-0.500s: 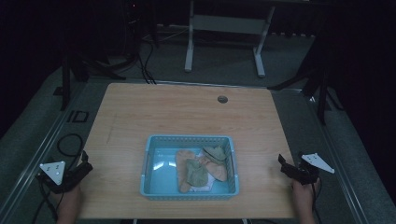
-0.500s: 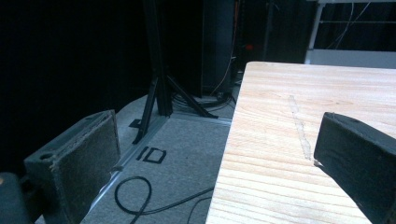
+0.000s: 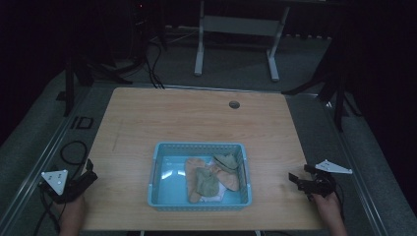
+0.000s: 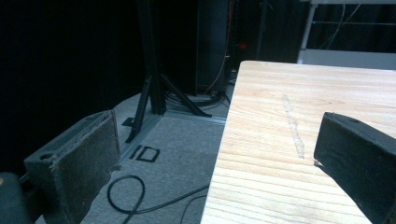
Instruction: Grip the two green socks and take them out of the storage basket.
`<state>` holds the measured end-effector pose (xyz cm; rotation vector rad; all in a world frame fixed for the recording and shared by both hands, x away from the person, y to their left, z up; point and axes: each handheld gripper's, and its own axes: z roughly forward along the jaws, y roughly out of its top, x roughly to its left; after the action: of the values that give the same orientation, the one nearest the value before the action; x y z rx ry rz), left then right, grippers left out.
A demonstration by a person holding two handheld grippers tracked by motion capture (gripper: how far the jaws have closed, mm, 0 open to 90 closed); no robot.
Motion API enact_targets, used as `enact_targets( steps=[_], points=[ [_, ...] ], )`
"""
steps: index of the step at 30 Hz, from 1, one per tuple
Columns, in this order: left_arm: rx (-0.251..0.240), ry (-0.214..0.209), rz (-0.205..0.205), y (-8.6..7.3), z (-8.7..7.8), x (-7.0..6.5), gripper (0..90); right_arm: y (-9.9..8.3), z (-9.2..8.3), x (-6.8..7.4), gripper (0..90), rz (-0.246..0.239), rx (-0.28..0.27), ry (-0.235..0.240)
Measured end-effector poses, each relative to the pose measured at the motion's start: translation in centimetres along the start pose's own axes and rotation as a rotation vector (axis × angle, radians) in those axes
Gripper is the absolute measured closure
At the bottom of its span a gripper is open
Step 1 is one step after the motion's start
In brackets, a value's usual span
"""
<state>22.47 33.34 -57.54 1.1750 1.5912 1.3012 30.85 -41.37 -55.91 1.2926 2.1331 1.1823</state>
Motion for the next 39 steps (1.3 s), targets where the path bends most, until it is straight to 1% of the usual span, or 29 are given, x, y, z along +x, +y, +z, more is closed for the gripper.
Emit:
enact_targets(
  steps=[1,2,4,5,7,8,9,11,14,16,20,27,30,32,36,39],
  points=[
    [-0.001,-0.001,0.000,0.0,0.0,0.0,0.4,0.0,0.0,-0.1,13.6,-0.014,0.024,0.019],
    [0.001,-0.002,-0.001,0.0,0.0,0.0,0.4,-0.1,-0.1,-0.2,13.6,-0.037,0.049,0.024],
    [0.014,-0.009,0.000,0.0,0.0,0.0,0.4,-0.1,-0.1,-0.3,13.6,-0.088,0.106,0.020],
    [0.018,-0.012,0.006,0.0,0.1,0.0,0.4,-0.1,-0.1,-0.3,13.6,-0.106,0.130,0.025],
    [0.021,-0.012,0.010,0.1,0.0,-0.1,0.4,0.0,-0.2,-0.2,13.6,-0.141,0.169,0.041],
    [0.024,-0.018,0.026,0.1,0.1,-0.3,0.4,0.2,-0.2,-0.1,13.6,-0.159,0.186,0.049],
    [0.023,-0.020,0.031,0.1,0.0,-0.3,0.4,0.3,-0.2,-0.1,13.6,-0.172,0.191,0.059],
    [0.023,-0.022,0.032,0.0,0.1,-0.4,0.4,0.6,-0.3,0.2,13.6,-0.211,0.225,0.072],
    [0.023,-0.024,0.025,0.1,0.1,-0.3,0.4,1.2,-0.2,0.7,13.7,-0.245,0.293,0.115],
    [0.024,-0.026,0.023,0.1,0.1,-0.2,0.4,1.6,-0.1,1.1,13.7,-0.278,0.345,0.136],
    [0.025,-0.031,0.024,0.0,0.1,-0.3,0.4,2.4,0.1,1.8,13.7,-0.329,0.433,0.161],
    [0.027,-0.031,0.023,0.0,0.1,-0.3,0.4,4.0,0.6,2.8,13.9,-0.385,0.562,0.207],
    [0.030,-0.032,0.024,0.0,0.1,-0.3,0.4,4.5,0.8,3.1,14.5,-0.410,0.626,0.217],
    [0.032,-0.035,0.025,0.0,0.1,-0.3,0.4,4.8,1.0,3.4,14.5,-0.433,0.671,0.211],
    [0.035,-0.037,0.024,0.0,0.2,-0.3,0.4,5.4,1.3,3.8,16.0,-0.466,0.728,0.196],
    [0.035,-0.037,0.024,0.0,0.2,-0.3,0.4,5.7,1.5,4.1,16.0,-0.472,0.772,0.198]
  ],
)
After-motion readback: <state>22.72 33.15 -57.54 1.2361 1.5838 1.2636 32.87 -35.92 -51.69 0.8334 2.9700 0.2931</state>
